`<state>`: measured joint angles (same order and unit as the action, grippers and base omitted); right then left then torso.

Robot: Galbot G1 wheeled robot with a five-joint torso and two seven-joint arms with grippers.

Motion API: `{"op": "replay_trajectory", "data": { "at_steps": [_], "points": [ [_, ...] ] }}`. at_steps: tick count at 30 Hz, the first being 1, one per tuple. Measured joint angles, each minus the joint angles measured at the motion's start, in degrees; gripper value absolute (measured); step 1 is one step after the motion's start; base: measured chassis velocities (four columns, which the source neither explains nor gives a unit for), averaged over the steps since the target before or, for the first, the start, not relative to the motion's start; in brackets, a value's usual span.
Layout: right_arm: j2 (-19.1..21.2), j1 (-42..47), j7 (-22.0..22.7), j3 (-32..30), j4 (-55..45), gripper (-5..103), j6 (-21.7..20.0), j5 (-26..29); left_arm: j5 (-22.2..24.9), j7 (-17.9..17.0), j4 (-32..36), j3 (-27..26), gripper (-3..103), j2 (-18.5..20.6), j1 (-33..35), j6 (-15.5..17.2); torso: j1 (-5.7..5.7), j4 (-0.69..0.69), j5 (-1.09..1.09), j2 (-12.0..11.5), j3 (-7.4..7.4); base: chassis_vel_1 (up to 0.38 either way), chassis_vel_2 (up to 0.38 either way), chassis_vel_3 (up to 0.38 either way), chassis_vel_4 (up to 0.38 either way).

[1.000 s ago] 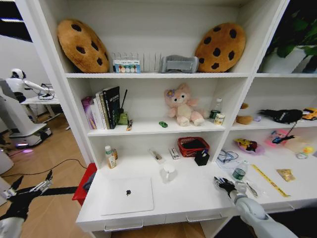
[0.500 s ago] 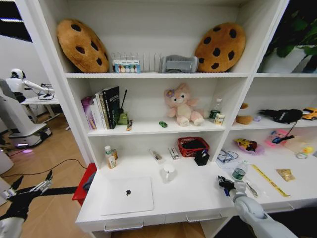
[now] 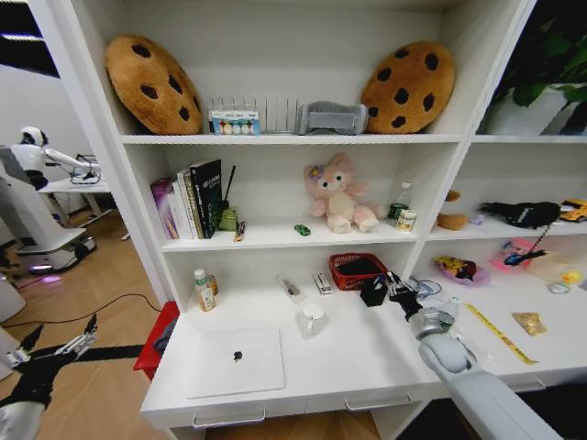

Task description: Organize the objects on the table.

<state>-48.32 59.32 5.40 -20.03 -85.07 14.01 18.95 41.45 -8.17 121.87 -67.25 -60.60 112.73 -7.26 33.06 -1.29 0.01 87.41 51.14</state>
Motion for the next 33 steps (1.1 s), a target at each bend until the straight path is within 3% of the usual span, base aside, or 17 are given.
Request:
{"op": "replay_trajectory", "data": {
  "at_steps": [15,25,33],
  "points": [
    [-5.0,-21.4,-1.8,12.2,20.3,13,4.3,-0.6,0.0,0.0,0.0,0.0,100,0.0,0.0,0.0,0.00,0.00,-0.02,0.0,-0.01,0.000,0.000,0.000,0.000],
    [-8.2,-26.9,-3.1,14.5,32.1,13,8.3,-1.7,0.0,0.0,0.0,0.0,100,0.0,0.0,0.0,0.00,0.00,-0.02,0.0,-0.01,0.000,0.000,0.000,0.000],
    [-9.1,-29.1,-3.7,15.2,35.7,13,8.7,-0.4,0.0,0.0,0.0,0.0,100,0.0,0.0,0.0,-0.01,0.00,0.00,0.0,0.00,0.000,0.000,0.000,0.000]
  ]
}}
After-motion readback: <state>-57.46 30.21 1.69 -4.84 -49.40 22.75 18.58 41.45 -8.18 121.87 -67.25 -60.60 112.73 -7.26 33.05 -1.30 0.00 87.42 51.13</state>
